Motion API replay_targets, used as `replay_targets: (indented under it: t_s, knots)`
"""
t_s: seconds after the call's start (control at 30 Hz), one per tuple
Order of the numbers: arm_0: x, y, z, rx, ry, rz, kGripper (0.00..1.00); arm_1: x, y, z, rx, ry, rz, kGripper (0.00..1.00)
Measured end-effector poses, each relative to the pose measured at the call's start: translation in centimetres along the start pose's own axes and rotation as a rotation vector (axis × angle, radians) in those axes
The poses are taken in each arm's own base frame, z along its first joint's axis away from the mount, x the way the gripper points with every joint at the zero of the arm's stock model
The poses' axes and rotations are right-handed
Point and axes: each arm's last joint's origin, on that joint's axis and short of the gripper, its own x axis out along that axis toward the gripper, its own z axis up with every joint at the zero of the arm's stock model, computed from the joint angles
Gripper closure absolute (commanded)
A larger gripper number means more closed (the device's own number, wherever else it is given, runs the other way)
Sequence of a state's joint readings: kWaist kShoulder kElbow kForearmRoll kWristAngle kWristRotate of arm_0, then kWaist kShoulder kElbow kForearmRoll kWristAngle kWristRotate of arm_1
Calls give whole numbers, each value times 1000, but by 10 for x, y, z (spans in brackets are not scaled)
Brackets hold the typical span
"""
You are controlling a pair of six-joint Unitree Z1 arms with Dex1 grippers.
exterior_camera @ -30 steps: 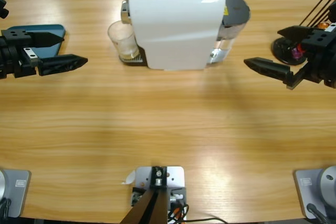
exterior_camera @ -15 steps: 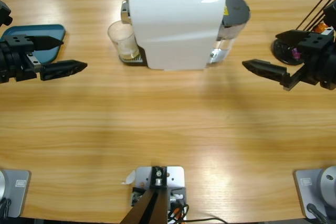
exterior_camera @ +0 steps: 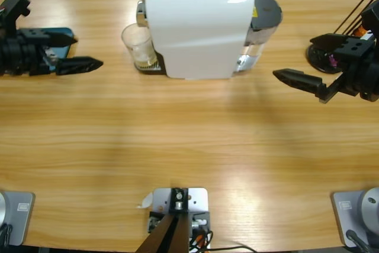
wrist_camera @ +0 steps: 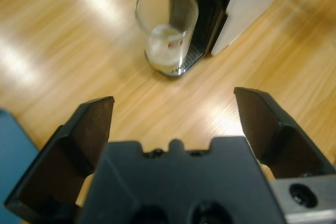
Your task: Pour coffee
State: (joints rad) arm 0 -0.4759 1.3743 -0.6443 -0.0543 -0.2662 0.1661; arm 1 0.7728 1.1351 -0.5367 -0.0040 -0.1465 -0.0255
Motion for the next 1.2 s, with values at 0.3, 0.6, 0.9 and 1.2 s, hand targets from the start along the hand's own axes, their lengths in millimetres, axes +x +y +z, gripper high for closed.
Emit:
replay_targets:
  t_s: [0.3, 0.6, 0.9, 1.2]
  knots:
    - [29, 29, 18, 202, 38, -125, 0, 5, 1, 0, -3, 21, 1, 0]
    - [57, 55, 28, 245, 65, -120, 0, 13, 2, -2, -9, 63, 2, 0]
    - [80, 61, 38, 229, 33, -230, 0, 15, 2, -4, -13, 91, 4, 0]
    - [98, 68, 35, 217, 57, -256, 0, 21, 4, -6, -19, 135, 10, 0]
